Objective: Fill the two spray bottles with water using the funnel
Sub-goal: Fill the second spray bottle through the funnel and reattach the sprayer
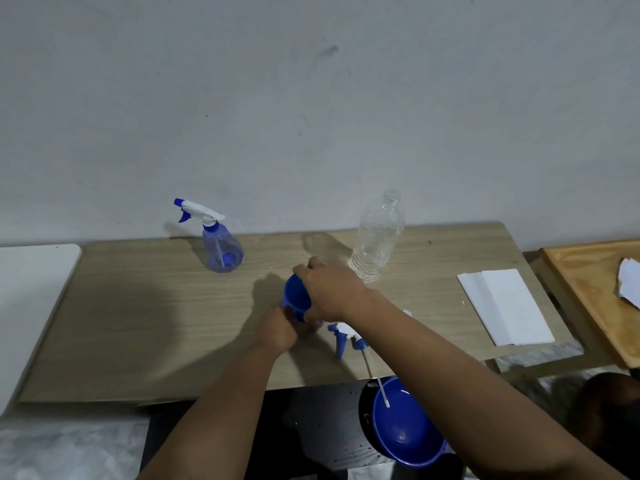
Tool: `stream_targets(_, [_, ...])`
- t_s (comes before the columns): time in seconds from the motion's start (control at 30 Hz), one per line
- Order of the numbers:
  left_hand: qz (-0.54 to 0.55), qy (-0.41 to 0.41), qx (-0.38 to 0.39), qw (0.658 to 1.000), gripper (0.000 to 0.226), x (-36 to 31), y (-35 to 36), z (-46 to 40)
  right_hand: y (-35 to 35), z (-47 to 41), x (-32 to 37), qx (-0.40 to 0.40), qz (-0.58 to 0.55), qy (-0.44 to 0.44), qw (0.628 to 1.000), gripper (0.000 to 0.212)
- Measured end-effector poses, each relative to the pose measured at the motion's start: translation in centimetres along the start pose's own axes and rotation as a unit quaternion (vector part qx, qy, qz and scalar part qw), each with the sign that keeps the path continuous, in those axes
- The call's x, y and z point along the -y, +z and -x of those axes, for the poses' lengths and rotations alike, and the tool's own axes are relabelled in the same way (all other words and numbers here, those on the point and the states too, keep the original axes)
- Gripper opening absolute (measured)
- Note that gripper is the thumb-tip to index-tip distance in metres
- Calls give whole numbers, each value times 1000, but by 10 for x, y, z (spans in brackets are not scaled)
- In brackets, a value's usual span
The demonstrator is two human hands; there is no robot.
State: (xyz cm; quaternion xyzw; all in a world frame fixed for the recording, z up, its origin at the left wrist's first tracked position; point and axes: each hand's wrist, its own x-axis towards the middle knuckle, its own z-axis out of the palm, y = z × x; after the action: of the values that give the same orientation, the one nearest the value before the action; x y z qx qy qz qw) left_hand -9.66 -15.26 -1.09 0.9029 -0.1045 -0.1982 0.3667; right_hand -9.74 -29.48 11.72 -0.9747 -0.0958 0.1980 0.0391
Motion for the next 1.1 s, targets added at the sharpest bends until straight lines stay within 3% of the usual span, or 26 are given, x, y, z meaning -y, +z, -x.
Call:
stream_targets(0.07, [5, 40, 21, 999, 22, 7, 5, -2, -9, -4, 3, 25, 6, 28, 999, 91])
stream_targets(0.13, [-10, -41, 57, 998, 28, 2, 2, -2, -17, -7, 8, 46, 20, 35, 998, 85])
stream_targets(0.2, [70, -90, 127, 985, 30, -13, -6, 2, -19, -8, 15, 52, 42, 33, 997, 78])
stream_targets(0.27, [10, -7, 69, 998, 16, -12, -4, 4, -23, -7, 17, 51, 60, 38, 996, 75])
stream_targets(0.3, [86, -7, 41, 995, 7, -13, -5, 7, -27, -6, 15, 48, 64, 43, 996, 73])
stream_targets(0.33, [95, 2, 34, 995, 5, -10, -6, 4, -30, -5, 10, 43, 59, 51, 996, 71])
stream_targets(0.37, [74, 22, 37, 996, 16, -2, -2, 1, -34, -2, 3, 40, 37, 67, 996, 71])
stream_targets(0.47, [80, -56, 68, 993, 42, 3, -2, -3, -33, 9, -30, 21, -139, 138, 980, 70])
stream_targets(0.6, [100, -35, 50, 993, 45, 10, -2, -1, 14, 16, -56, -102, -388, 200, 894, 72])
stream_targets(0.77, [91, 0, 62, 994, 67, 20, -3, -5, 84, -4, -51, -142, -468, 245, 837, 73])
stream_targets(0.83, [90, 11, 63, 994, 62, 20, -5, -4, 99, -15, -50, -149, -485, 256, 823, 74])
stream_targets(0.97, [92, 21, 52, 994, 55, 22, -6, -2, 115, -39, -48, -138, -475, 248, 833, 77])
stream_targets(1.1, [82, 24, 47, 995, 60, 27, -6, 2, 119, -69, -46, -122, -403, 245, 873, 79])
